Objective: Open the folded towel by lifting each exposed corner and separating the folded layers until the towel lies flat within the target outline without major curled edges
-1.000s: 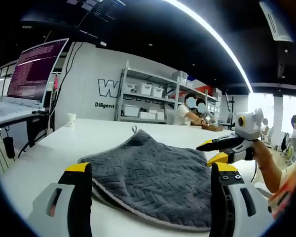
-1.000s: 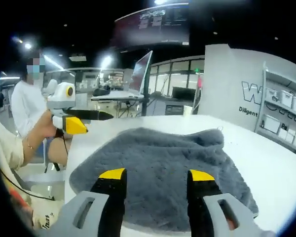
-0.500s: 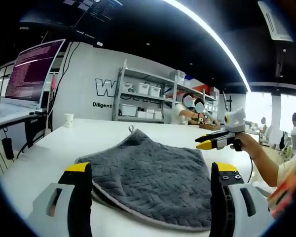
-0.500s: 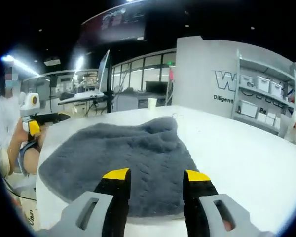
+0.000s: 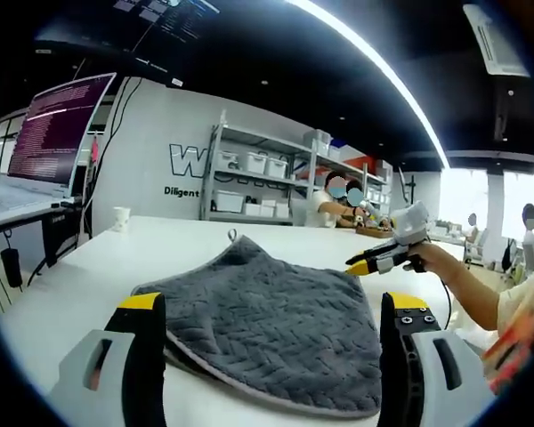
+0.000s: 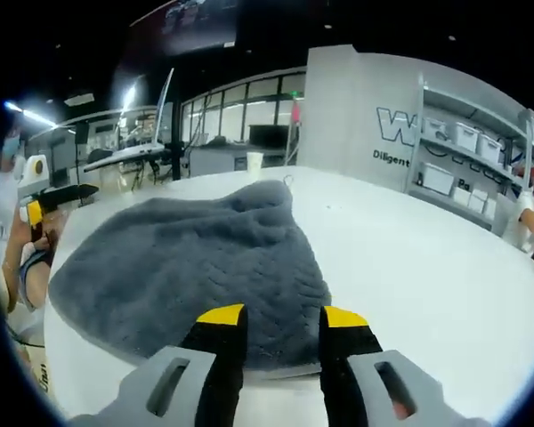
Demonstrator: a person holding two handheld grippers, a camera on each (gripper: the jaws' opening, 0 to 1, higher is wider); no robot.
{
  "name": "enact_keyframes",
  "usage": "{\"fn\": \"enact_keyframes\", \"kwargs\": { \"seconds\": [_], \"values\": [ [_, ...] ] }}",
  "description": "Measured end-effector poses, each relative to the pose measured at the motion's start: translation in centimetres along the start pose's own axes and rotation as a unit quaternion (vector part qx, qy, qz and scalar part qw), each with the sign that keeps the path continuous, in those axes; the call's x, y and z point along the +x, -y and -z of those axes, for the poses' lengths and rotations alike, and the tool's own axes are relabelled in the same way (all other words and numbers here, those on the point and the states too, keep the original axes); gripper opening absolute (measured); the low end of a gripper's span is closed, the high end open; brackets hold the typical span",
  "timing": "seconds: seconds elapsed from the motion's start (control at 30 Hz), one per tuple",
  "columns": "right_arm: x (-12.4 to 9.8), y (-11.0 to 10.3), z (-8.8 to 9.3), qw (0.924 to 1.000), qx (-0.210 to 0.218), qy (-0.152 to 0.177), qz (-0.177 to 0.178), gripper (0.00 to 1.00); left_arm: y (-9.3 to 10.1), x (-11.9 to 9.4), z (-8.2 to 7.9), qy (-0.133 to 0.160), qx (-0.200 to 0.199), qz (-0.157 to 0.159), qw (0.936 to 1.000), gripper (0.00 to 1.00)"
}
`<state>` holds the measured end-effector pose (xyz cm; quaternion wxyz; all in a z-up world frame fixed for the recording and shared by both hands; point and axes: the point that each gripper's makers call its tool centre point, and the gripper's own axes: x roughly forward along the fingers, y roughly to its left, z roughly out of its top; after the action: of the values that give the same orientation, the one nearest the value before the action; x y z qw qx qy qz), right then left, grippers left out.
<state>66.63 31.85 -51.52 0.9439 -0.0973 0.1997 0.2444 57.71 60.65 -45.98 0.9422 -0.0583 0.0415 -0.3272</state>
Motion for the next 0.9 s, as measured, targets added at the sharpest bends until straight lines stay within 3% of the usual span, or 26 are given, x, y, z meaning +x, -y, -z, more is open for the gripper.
{"fn": "enact_keyframes", "kwargs": {
  "seconds": [0.27,0.4,0.5,0.67,0.9],
  "values": [
    [1.2,1.7,0.6,0.9995,0.001,-0.022,0.025,0.16,-0.2,-0.2,-0.3,0.003,0.003,-0.001,1.0000,0.99],
    [2.1,2.7,2.3,0.9973,-0.002,-0.063,0.038,0.06,-0.1,-0.1,-0.1,0.000,0.002,-0.001,1.0000,0.99],
    [2.6,2.8,3.1,0.9968,0.002,-0.070,0.040,0.00,-0.1,0.0,0.1,-0.002,0.001,0.000,1.0000,0.99],
    [1.8,2.5,3.3,0.9959,-0.004,-0.077,0.047,0.00,0.2,0.0,0.2,-0.006,0.003,0.002,1.0000,0.99],
    [-0.7,0.8,4.5,0.9911,-0.053,-0.103,0.065,0.00,-0.3,-0.3,-0.2,0.000,0.006,-0.005,1.0000,0.99]
  ]
}}
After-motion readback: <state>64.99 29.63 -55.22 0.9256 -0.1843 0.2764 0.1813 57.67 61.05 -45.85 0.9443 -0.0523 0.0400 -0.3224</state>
